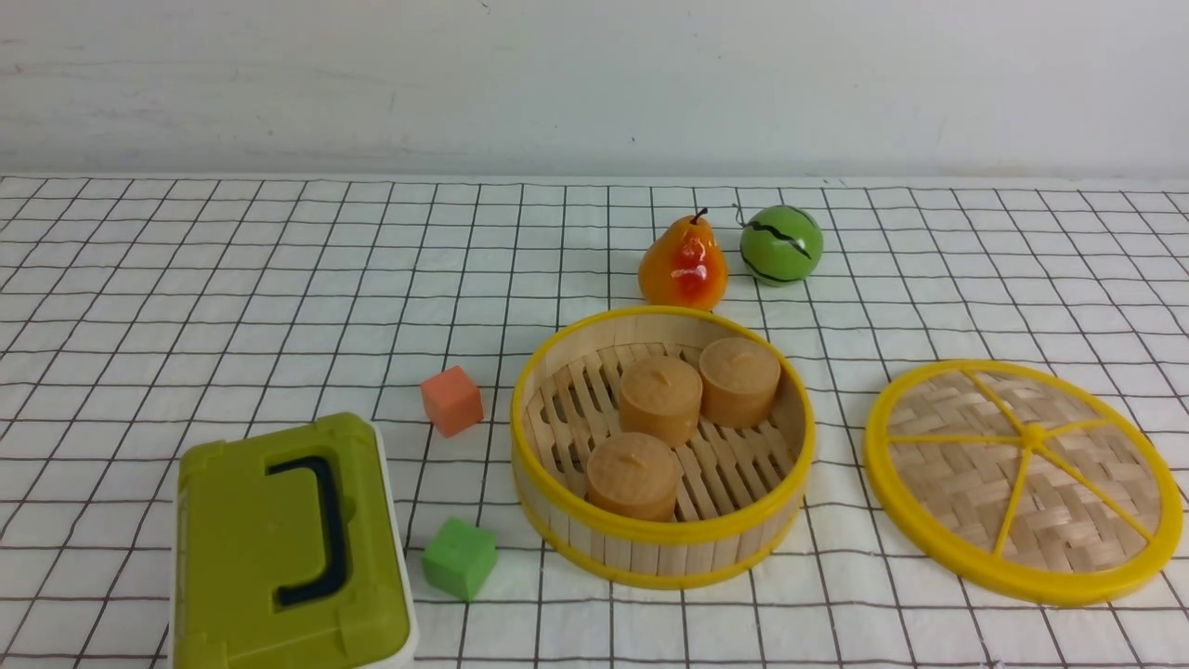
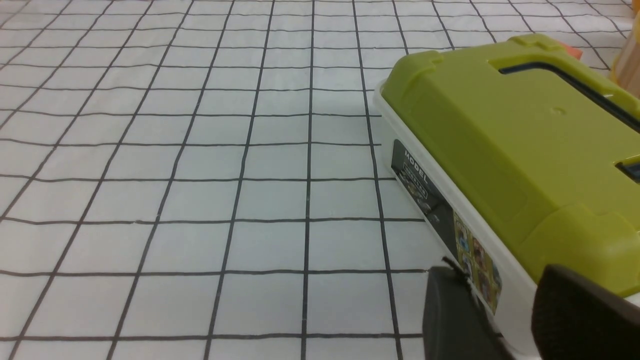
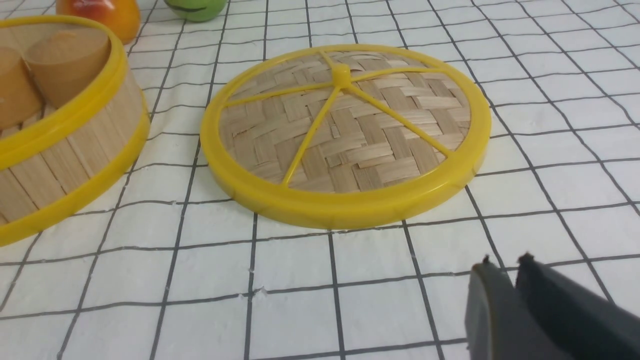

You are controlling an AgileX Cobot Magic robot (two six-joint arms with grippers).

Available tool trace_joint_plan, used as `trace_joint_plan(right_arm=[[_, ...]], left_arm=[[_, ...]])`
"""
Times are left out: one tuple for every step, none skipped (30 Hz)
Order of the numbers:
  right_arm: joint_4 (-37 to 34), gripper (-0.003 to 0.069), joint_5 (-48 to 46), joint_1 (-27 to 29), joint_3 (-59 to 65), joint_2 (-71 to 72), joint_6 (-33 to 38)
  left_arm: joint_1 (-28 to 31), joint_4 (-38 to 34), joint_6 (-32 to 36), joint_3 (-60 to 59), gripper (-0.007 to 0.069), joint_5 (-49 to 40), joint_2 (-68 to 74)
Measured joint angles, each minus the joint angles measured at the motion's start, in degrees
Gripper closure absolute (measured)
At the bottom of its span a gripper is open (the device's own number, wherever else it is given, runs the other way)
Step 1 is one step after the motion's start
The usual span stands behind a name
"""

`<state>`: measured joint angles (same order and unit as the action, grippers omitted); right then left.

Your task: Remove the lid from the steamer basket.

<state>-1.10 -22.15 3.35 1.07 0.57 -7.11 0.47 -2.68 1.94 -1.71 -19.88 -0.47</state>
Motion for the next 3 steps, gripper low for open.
trace_joint_plan(right_arm=[[0.00,0.0583,0.00,0.00,0.00,0.00,0.00],[0.00,0.0582,0.00,0.00,0.00,0.00,0.00],[0.00,0.0581,0.00,0.00,0.00,0.00,0.00]], left_arm=[[0.00,0.00,0.00,0.00,0.0385,0.00,0.00],[0.00,0.00,0.00,0.00,0.0385,0.00,0.00],[0.00,0.00,0.00,0.00,0.0385,0.00,0.00]])
